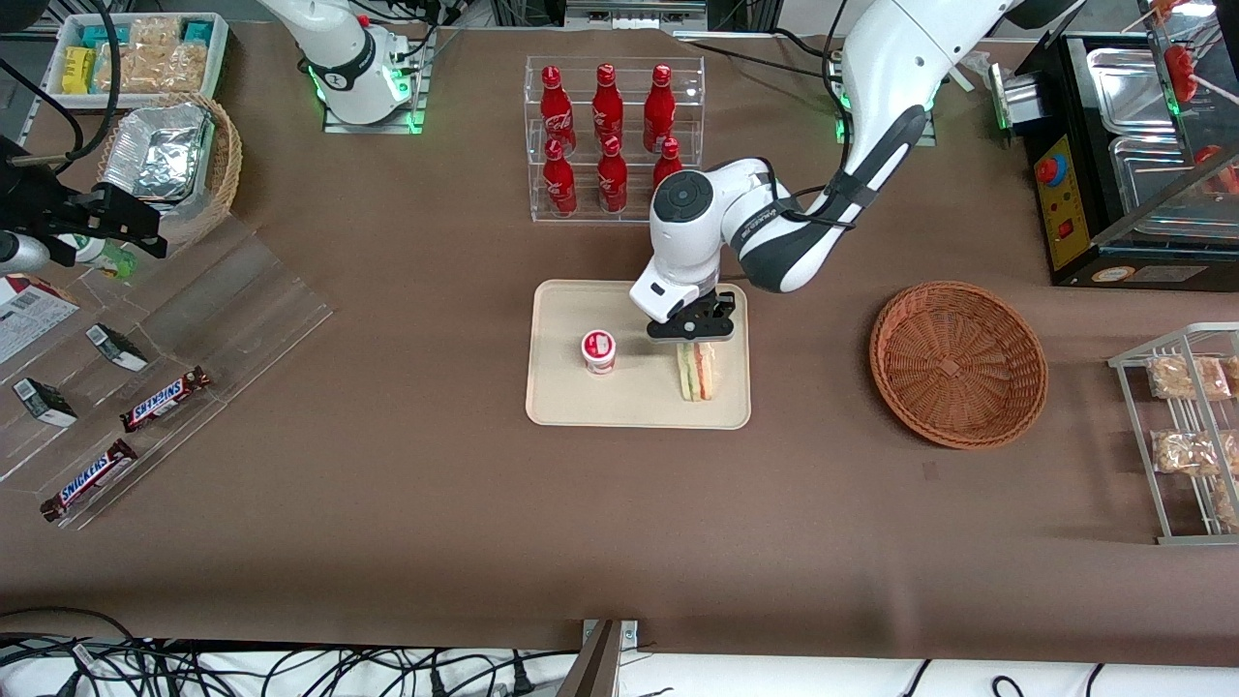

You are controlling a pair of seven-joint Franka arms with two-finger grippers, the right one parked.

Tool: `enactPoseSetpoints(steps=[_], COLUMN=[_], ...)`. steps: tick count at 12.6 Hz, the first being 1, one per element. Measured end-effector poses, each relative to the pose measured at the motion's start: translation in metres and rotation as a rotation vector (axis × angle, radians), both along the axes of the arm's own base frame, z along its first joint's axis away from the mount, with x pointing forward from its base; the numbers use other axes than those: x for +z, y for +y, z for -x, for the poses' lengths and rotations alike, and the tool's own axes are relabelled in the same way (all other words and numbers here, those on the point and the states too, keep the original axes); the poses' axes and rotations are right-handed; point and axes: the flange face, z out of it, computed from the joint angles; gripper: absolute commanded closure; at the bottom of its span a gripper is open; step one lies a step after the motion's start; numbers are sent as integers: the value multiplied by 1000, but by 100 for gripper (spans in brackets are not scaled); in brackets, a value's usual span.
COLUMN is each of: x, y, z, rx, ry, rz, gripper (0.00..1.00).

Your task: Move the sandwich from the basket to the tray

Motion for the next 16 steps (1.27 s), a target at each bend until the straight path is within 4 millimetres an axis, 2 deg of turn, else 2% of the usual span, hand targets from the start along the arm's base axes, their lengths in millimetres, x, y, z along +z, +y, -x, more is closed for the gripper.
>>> enactPoseSetpoints(steps=[4,7,12,14,16], x=[3,21,71,99,124], y=[0,6,17,26,44], z=[-4,-20,-39,-56,-76], rx=[9,36,116,159,176], ry=[-6,-37,-53,-42,-10], rz=[5,25,12,16,16], gripper=[0,0,0,0,0])
